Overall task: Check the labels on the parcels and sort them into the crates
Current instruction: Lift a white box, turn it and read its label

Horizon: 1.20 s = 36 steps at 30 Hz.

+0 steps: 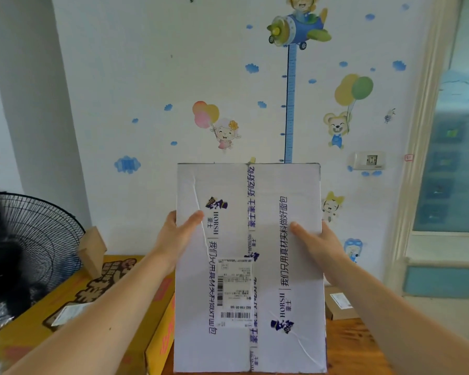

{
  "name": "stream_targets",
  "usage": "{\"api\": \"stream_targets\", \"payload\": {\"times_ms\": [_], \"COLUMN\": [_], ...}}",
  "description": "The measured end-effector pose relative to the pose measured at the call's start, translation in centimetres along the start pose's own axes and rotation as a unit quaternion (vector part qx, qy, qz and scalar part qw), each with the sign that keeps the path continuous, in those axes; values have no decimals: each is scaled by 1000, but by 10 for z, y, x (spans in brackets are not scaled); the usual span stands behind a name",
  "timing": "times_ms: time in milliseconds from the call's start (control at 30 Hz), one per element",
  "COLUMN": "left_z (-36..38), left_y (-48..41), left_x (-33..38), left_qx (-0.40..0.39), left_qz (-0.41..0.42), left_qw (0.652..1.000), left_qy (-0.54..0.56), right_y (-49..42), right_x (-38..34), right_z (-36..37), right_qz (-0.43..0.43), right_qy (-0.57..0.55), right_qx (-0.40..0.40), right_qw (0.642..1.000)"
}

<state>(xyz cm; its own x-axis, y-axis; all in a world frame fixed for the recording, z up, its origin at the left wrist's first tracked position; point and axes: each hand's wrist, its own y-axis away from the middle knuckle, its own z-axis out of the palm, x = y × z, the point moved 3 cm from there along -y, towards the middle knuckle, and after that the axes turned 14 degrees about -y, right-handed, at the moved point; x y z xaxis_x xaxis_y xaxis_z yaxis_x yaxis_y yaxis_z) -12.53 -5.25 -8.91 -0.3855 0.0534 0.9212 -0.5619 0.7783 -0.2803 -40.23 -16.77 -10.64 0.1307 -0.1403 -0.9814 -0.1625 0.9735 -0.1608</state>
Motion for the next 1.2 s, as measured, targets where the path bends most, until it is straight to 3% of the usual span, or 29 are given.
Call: {"api": "stream_targets", "payload": {"times_ms": [367,467,600,1000,1200], "left_z": [-2,-5,-6,-1,-2], "left_y": [5,3,-1,7,11], "left_x": [-10,1,14,17,13], "left_qx": [49,18,37,114,76], "left_qz": [2,15,-14,31,-19], "left_qw": [999,1000,999,992,997], "left_qy": [-19,1,2,-35,-15], "right_y": [6,0,0,10,0], "right_x": [-6,-14,-26,-36,-31], "right_z": [3,2,1,5,-2], "right_qz": [-37,-15,-14,-92,-27], "right_qy": [96,57,10,47,24], "right_qx": [25,6,23,58,46], "right_qw": [994,998,1000,993,998]}}
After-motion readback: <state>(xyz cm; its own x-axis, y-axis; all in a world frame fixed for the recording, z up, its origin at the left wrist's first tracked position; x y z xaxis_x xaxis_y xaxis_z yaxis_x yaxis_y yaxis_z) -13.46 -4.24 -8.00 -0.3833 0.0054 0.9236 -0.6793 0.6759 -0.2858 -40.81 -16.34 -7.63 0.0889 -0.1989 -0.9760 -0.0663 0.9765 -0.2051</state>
